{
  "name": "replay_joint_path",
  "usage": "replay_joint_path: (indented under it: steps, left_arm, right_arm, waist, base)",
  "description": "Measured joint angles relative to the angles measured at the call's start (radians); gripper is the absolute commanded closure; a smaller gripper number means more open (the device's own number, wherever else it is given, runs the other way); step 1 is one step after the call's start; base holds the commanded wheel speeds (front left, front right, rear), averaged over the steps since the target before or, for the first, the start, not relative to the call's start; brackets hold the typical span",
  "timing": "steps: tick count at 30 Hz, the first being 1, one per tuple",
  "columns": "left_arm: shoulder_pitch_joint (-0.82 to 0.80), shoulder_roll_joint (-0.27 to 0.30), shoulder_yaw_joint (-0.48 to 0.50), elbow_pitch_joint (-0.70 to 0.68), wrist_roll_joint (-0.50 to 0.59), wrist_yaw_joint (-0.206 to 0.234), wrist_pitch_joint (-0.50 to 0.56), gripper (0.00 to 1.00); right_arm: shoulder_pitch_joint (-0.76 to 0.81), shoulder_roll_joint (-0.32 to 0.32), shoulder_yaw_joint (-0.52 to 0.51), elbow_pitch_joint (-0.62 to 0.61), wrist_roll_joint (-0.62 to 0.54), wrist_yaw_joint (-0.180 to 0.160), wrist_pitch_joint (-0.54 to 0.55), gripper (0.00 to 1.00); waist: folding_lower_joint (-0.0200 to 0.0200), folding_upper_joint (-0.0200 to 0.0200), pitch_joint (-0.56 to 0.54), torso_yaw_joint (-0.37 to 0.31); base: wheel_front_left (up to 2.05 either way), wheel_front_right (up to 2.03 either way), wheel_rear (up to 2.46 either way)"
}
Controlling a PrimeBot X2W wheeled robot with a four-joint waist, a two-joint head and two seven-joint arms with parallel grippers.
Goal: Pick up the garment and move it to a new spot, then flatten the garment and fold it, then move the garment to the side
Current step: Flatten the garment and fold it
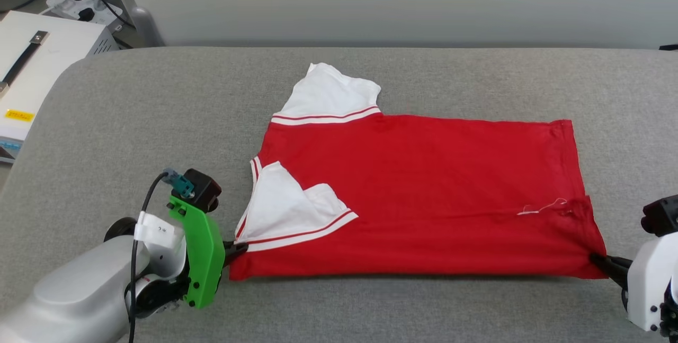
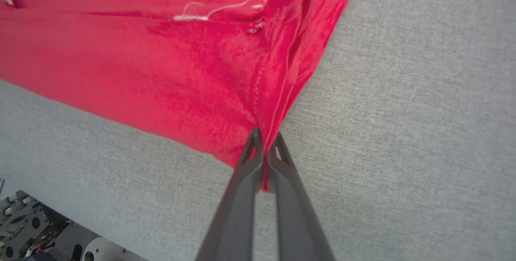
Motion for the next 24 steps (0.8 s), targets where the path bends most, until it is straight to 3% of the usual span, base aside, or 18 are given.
replay_joint_path:
  steps: [10, 20, 21, 22, 23, 24]
  left_arm:
    - [0.067, 0.048, -0.013, -0.089, 0.007, 0.053, 0.010, 1.00]
    - [0.088, -0.005, -0.015, 0.013, 0.007, 0.056, 0.008, 1.00]
    - [0.088, -0.009, -0.014, 0.020, 0.007, 0.053, 0.003, 0.75]
    - [0.088, -0.012, -0.013, 0.027, 0.007, 0.050, -0.003, 0.44]
    - [0.088, -0.013, -0.010, 0.034, 0.007, 0.050, -0.017, 0.00]
    - [0.088, -0.013, -0.005, 0.038, 0.009, 0.050, -0.031, 0.00]
  right_arm:
    - [0.104, -0.002, -0.071, -0.063, 0.007, 0.000, 0.040, 1.00]
    - [0.098, 0.086, -0.079, 0.025, 0.005, 0.000, 0.081, 1.00]
    - [0.098, 0.088, -0.080, 0.030, 0.005, 0.000, 0.080, 0.99]
    - [0.098, 0.090, -0.081, 0.034, 0.005, 0.000, 0.073, 0.84]
    - [0.098, 0.093, -0.084, 0.035, 0.004, 0.000, 0.062, 0.00]
    - [0.098, 0.096, -0.088, 0.034, -0.001, 0.000, 0.046, 0.00]
  waist:
    - [0.0000, 0.0000, 0.004, -0.010]
    - [0.0000, 0.0000, 0.050, -0.015]
    - [0.0000, 0.0000, 0.050, -0.014]
    - [0.0000, 0.0000, 0.048, -0.013]
    - [0.0000, 0.0000, 0.044, -0.013]
    - [0.0000, 0.0000, 0.040, -0.013]
  base:
    - [0.00, 0.00, 0.00]
    - [0.00, 0.00, 0.00]
    - [0.00, 0.00, 0.00]
    - [0.00, 0.00, 0.00]
    - [0.00, 0.00, 0.00]
    - [0.00, 0.00, 0.00]
